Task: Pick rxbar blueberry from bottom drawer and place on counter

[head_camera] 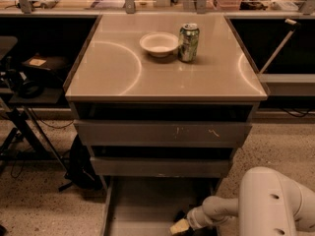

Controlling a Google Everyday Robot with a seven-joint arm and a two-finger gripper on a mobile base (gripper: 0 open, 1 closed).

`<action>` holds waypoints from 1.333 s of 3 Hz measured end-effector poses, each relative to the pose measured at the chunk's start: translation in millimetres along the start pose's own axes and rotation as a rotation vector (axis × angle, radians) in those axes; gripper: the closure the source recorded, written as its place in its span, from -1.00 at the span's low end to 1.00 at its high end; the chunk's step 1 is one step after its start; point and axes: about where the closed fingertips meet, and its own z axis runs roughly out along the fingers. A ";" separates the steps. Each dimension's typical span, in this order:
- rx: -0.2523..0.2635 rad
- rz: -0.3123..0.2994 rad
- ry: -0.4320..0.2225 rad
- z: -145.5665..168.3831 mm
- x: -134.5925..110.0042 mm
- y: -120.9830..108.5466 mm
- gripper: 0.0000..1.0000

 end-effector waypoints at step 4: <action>0.037 -0.062 0.046 1.4 20.6 5.7 -0.16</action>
Offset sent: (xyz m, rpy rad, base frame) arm -0.0585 -0.0095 -0.0330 -0.2253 -0.0696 0.1495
